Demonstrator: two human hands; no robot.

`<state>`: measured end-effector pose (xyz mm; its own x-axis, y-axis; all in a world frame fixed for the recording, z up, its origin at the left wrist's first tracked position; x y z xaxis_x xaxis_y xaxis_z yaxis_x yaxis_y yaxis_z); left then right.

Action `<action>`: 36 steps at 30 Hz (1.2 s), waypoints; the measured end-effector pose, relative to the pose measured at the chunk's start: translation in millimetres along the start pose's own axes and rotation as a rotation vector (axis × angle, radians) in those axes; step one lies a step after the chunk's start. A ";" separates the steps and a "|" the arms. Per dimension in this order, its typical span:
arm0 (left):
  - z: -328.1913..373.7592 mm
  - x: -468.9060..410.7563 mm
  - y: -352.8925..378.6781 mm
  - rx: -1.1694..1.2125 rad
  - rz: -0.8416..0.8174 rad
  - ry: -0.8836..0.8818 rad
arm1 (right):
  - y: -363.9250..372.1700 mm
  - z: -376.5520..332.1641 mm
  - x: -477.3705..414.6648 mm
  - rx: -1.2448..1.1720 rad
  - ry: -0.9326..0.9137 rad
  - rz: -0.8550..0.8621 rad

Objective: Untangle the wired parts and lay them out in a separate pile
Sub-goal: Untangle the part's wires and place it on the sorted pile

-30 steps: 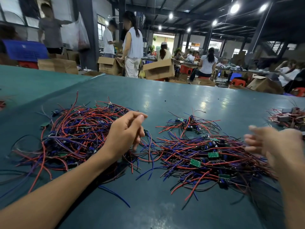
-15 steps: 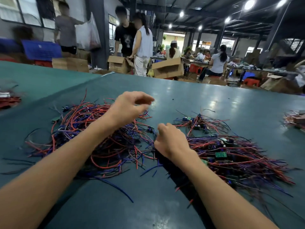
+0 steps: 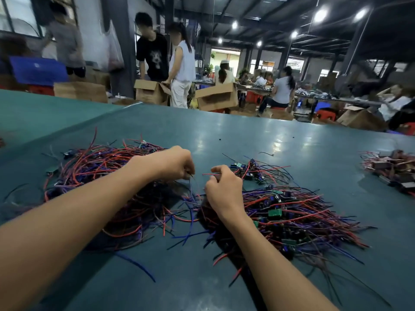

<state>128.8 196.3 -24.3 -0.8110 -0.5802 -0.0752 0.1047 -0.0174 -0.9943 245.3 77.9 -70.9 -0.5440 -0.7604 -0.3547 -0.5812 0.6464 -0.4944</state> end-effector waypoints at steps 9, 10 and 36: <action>32.0 9.6 -94.0 1.281 0.459 -0.078 | -1.0 7.7 -3.4 -0.080 0.010 -0.006; 36.9 11.0 -97.1 1.415 0.425 -0.100 | -2.0 7.5 -3.3 -0.105 0.010 0.001; 47.1 50.2 50.2 1.717 0.115 -0.019 | -34.9 -7.5 -8.4 -0.641 0.111 -0.412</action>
<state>120.4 128.0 -74.5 -0.7508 -0.6492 -0.1214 0.6153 -0.7544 0.2288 265.7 62.2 -44.8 -0.2452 -0.9588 -0.1434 -0.9688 0.2479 -0.0011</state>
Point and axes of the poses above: each hand's wrist, its own x-axis away from the middle knuckle, its own y-axis out of the palm, z = x × y, the point moved 3 cm from there along -x, towards the middle knuckle, and after that the axes turned 1 degree about y, right-handed, at the moved point
